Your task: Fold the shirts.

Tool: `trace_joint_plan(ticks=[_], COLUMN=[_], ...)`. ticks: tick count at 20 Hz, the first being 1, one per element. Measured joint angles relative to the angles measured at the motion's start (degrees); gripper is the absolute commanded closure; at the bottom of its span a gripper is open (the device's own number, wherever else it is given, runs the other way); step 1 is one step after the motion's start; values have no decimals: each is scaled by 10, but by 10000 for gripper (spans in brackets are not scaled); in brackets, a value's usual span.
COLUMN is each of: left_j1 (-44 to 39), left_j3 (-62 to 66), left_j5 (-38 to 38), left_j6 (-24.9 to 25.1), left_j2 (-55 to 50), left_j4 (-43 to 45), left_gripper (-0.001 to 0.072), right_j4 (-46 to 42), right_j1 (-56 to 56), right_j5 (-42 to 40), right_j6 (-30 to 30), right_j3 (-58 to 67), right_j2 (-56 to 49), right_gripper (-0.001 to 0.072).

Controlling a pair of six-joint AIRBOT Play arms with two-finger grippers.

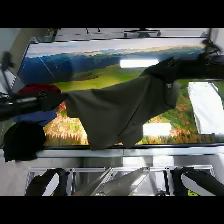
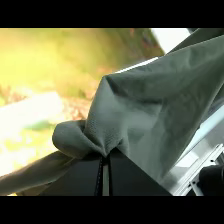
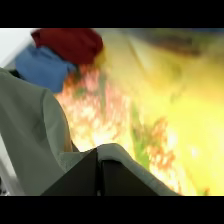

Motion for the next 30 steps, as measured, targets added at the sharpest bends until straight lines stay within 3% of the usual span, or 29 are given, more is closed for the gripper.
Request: trace_joint_plan(ticks=[5,9,10,11,12,13,14,16,18,21,25,30], left_j1=[0,0,0,0,0,0,2,9,21,34,26,-13], left_j3=[-85,-35,-11,17,45,71,99,147,182,169,5,-261], left_j5=[77,111,118,124,123,120,105,69,24,-41,-82,-5], left_j6=[58,89,92,94,97,96,91,65,29,-18,-89,-182], left_j2=[-131,-249,-275,-300,-324,-343,-361,-382,-385,-346,-208,12], left_j4=[-2,-2,-2,-2,-2,-4,-4,-3,-1,13,96,139], left_gripper=[687,687,686,619,347,125,30,31,60,71,71,72], right_j4=[-5,1,8,15,25,32,38,46,49,26,-13,-25], right_j1=[0,-4,-7,-10,-13,-18,-23,-43,-72,-111,-123,-90], right_j5=[-4,-59,-84,-103,-118,-126,-124,-99,-51,30,79,25], right_j6=[3,3,3,3,3,3,3,6,9,24,33,11], right_j3=[-13,-15,-14,-13,-9,-3,3,14,20,3,-116,-252], right_j2=[-199,-302,-314,-322,-328,-331,-332,-325,-309,-280,-237,-215], right_gripper=[695,694,647,373,217,213,213,219,359,347,347,346])
